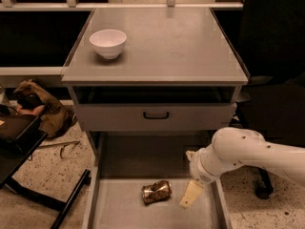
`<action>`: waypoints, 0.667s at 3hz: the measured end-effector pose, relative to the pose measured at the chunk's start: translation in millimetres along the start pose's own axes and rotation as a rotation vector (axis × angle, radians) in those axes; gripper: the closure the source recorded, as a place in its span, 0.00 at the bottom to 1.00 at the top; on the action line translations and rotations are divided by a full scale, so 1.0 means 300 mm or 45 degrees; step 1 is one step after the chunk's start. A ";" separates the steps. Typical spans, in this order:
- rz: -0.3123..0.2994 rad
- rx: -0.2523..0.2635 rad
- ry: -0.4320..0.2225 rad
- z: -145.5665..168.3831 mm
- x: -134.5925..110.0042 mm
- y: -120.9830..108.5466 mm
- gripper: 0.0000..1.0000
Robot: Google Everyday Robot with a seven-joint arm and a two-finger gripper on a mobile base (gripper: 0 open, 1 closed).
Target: Pick orange can from middle drawer and place on counter
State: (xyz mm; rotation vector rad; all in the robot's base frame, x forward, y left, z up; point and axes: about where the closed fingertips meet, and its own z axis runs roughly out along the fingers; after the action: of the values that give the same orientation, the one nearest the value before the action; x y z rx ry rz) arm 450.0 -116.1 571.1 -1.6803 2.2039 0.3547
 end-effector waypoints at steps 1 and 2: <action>-0.004 -0.041 -0.009 0.170 0.045 -0.055 0.00; -0.025 -0.123 -0.010 0.326 0.064 -0.045 0.00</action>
Offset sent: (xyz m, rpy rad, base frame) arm 0.0288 0.0318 -0.1363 0.0373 0.1055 0.1038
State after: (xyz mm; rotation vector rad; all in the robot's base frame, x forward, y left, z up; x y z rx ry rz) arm 470.3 -97.5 474.4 -1.7458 2.1948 0.4687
